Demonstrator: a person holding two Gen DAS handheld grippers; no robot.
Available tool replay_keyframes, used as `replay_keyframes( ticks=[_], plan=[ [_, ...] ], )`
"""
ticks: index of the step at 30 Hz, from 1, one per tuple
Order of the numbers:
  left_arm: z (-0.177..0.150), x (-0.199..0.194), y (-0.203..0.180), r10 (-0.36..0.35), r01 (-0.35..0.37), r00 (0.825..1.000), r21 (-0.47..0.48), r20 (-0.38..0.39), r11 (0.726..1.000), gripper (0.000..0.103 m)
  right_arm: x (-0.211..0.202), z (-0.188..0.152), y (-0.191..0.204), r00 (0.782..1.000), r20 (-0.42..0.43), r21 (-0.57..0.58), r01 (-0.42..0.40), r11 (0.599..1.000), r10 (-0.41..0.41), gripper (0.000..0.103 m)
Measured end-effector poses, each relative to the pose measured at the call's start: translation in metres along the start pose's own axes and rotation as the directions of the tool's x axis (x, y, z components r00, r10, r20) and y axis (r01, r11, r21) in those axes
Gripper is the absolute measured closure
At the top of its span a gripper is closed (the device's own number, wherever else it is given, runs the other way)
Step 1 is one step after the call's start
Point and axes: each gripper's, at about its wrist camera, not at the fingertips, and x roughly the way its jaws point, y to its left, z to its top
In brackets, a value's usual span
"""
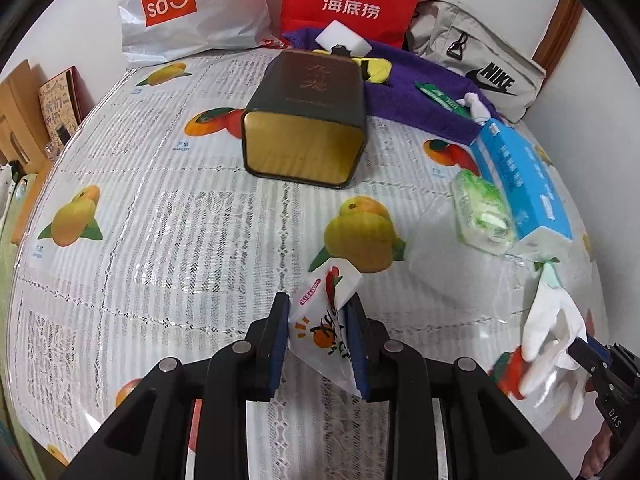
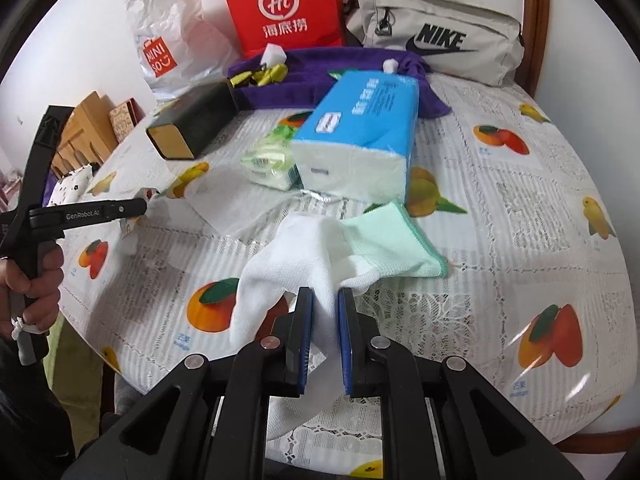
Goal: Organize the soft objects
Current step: 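Carry the snack packet and white glove in both tools over the purple towel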
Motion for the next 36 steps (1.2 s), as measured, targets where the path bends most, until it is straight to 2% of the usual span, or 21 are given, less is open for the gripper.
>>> replay_keyframes(
  ticks=[9,19,26,36],
  plan=[
    [0.018,-0.036,-0.008,-0.020,0.020,0.998,0.003,0.067,1.000,0.077,-0.042,0.020,0.005,0.995,0.095,-0.025,0.017,1.000,-0.014,0.091],
    [0.053,-0.061,-0.011,-0.007,0.005,0.992,0.017,0.124,1.000,0.077,-0.072,0.062,0.008,0.983,0.184,-0.045,0.012,0.999,-0.004,0.091],
    [0.086,-0.062,-0.007,0.003,-0.004,0.989,0.002,0.145,1.000,0.077,-0.072,0.095,0.005,0.977,0.213,-0.052,0.018,0.998,-0.007,0.091],
    [0.133,-0.044,-0.010,0.009,-0.012,0.990,0.022,0.144,1.000,0.077,-0.051,0.140,-0.002,0.976,0.219,-0.044,0.026,0.999,-0.015,0.091]
  ],
)
